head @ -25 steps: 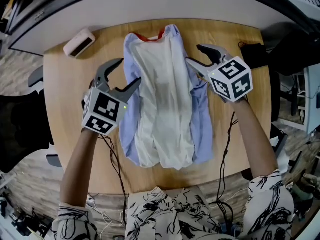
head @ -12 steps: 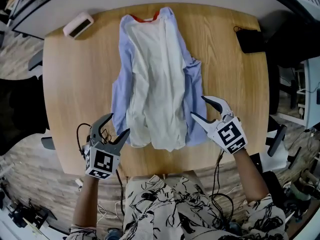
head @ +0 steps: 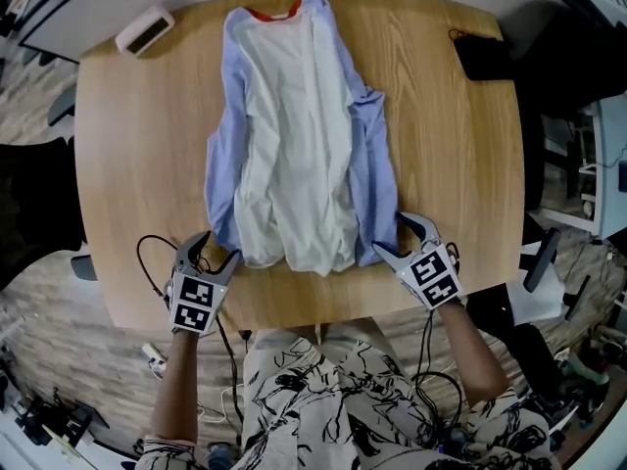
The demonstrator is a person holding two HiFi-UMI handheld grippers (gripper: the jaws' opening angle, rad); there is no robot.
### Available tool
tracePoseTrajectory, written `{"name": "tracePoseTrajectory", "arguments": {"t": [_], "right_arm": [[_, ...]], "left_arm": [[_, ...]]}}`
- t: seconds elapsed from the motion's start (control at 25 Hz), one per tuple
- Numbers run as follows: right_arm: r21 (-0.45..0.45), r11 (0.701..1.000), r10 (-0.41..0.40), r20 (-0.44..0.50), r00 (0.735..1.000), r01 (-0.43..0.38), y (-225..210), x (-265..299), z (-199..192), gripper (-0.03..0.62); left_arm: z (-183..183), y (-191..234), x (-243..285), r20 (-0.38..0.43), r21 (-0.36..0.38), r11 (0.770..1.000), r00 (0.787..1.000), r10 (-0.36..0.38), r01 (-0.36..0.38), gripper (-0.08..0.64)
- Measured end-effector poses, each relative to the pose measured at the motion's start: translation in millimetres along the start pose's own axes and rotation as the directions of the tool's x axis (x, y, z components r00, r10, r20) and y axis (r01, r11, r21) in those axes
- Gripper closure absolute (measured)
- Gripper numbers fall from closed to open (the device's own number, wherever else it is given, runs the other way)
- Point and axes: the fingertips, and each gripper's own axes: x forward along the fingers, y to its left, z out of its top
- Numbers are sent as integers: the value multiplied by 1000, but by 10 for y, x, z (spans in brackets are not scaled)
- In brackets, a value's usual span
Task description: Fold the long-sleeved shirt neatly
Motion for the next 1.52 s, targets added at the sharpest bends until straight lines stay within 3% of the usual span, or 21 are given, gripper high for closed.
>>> {"name": "tracePoseTrajectory", "arguments": {"t": [0.12, 0.16, 0.24, 0.28, 0.4, 0.48, 0.72, 0.88, 1.04, 1.36, 1.52], "right_arm": [[11, 1000, -9, -22, 1000, 9, 22, 10, -64, 329], [12, 1000, -19, -29, 999, 20, 13, 6, -81, 372], [14, 999, -47, -29, 998, 47, -40, -5, -100, 528], [20, 998, -56, -25, 998, 57, -75, -14, -104, 561], [39, 997, -72, -19, 997, 73, -175, -79, -101, 565], [47, 995, -93, -17, 996, 94, -257, -139, -87, 566], [75, 981, -176, -16, 984, 177, -613, -331, -81, 568], [108, 961, -255, -17, 967, 255, -935, -516, -111, 568], [134, 938, -321, -5, 947, 319, -1216, -664, -44, 568], [162, 937, -318, 34, 947, 309, -1203, -747, 145, 568], [216, 925, -329, 38, 944, 313, -1094, -662, 188, 568]], "left_arm": [[-23, -56, 81, -17, 10, 1000, 1000, -7, 7, 305], [-34, -78, 110, -19, 18, 1000, 1000, -10, 11, 313], [-42, -108, 143, -22, 23, 1000, 1000, -15, 15, 337], [-36, -111, 153, -24, 24, 1000, 1000, -12, 12, 364], [-16, -91, 167, -34, 46, 999, 999, 10, -8, 497], [-11, -55, 138, -36, 50, 999, 999, 23, -21, 513], [-71, 379, -117, -41, 35, 992, 992, 121, -120, 520], [-112, 765, -398, -56, -8, 979, 978, 201, -201, 520], [-180, 1101, -596, -74, -6, 963, 961, 267, -268, 520], [-218, 1599, -909, -59, -45, 935, 935, 350, -353, 520], [-273, 1917, -1077, -61, -4, 927, 926, 373, -374, 520]]}}
